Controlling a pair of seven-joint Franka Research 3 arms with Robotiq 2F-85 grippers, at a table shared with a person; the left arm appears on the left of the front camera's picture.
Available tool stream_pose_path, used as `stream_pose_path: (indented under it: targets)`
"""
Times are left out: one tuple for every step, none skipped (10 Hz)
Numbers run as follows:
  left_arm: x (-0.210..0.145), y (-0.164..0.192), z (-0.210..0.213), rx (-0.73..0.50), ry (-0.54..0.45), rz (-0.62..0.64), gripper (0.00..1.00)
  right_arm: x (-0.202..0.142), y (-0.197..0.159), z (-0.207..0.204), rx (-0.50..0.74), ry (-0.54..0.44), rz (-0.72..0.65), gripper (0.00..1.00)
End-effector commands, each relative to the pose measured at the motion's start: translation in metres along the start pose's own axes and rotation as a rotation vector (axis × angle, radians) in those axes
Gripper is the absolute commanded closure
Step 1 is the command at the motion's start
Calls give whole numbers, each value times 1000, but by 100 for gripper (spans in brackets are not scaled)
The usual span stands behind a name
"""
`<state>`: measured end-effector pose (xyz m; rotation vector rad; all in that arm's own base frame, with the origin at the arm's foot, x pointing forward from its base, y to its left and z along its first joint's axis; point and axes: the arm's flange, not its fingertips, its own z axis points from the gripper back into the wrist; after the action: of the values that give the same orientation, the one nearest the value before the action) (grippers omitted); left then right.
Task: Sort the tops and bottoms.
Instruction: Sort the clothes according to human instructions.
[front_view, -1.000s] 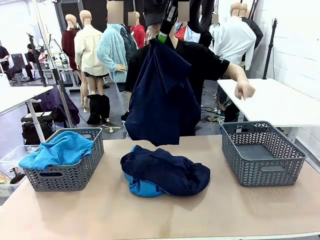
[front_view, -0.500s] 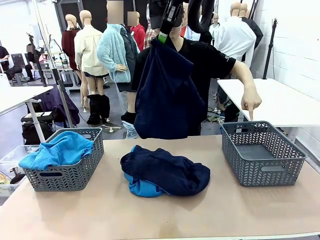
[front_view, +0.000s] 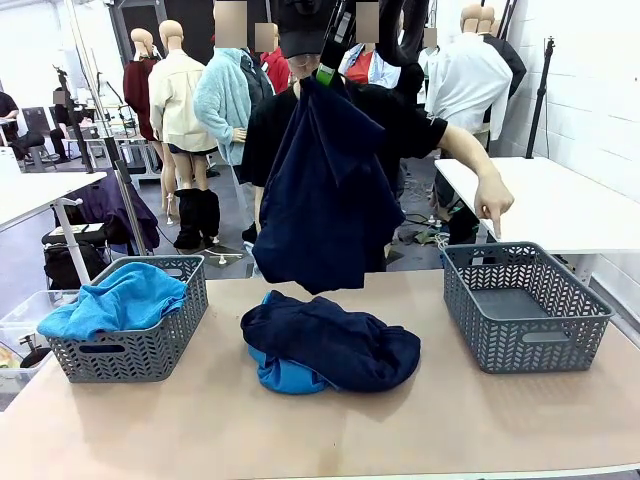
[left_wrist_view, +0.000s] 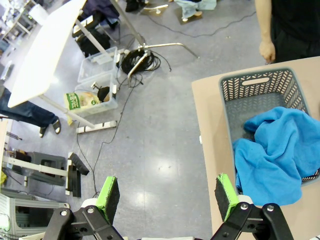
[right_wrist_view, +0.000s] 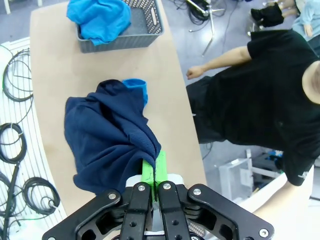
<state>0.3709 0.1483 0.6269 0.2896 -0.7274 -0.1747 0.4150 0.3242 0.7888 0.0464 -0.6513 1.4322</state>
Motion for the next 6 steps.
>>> stream_pose_path:
  targets:
    - [1,-1,0,7,3,10,0,-3,3,1,-4,7,-1,100]
    - [1,-1,0,7,3,10,0,-3,3,1,-4,7,-1,100]
    - [1,-1,0,7,3,10,0,-3,3,1,-4,7,-1,100]
    - [1,-1,0,7,3,10,0,-3,3,1,-4,7,-1,100]
    - [1,-1,0,7,3,10,0,-3,3,1,-4,7,-1,100]
    - [1,-1,0,7,3,10,0,-3,3,1,-4,7,-1,100]
